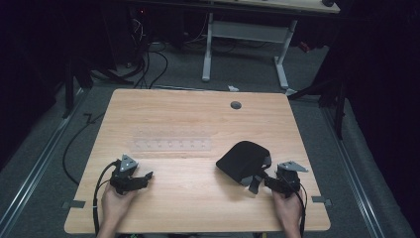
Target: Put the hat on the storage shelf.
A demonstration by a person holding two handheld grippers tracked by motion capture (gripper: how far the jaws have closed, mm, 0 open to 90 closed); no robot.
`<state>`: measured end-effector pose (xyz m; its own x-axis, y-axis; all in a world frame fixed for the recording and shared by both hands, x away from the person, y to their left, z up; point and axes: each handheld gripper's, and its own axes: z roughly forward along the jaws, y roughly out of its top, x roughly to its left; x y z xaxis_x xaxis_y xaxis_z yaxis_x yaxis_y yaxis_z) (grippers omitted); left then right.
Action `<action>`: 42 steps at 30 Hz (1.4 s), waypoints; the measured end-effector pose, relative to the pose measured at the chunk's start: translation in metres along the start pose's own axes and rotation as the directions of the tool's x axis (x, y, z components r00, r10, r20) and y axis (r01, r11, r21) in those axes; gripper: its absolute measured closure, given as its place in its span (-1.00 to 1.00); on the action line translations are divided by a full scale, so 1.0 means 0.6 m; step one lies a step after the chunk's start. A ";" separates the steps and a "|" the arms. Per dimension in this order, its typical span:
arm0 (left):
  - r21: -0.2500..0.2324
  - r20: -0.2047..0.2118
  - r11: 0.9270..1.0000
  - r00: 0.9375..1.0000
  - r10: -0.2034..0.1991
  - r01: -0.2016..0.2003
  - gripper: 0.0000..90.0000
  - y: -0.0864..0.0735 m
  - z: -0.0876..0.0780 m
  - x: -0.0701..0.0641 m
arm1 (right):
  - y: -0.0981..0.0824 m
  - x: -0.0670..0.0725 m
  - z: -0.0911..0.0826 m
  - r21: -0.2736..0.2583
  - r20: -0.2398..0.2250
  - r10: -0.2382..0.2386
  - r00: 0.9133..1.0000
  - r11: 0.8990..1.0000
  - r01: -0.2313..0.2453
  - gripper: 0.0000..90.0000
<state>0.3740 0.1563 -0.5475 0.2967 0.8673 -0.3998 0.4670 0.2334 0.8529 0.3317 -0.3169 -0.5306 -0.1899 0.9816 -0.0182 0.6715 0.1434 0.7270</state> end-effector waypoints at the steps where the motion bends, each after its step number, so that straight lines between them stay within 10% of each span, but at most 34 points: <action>1: 0.000 0.000 1.000 1.000 0.000 0.000 -0.34 0.000 0.000 0.000 | 0.000 0.000 0.000 0.000 0.000 0.000 1.000 1.000 0.000 -0.23; 23: -0.001 -0.004 1.000 1.000 -0.001 0.001 -0.35 0.000 0.000 0.000 | 0.000 -0.001 0.001 0.017 -0.013 -0.007 1.000 1.000 0.007 -0.50; 42: 0.000 -0.006 1.000 1.000 -0.001 0.001 -0.36 0.000 0.000 0.000 | -0.010 -0.019 -0.028 -0.044 -0.052 0.040 0.998 0.998 -0.043 -0.12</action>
<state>0.3744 0.1565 -0.5476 0.2908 0.8698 -0.3985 0.4672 0.2343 0.8525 0.3178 -0.3312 -0.5234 -0.1998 0.9787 0.0472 0.6469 0.0956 0.7565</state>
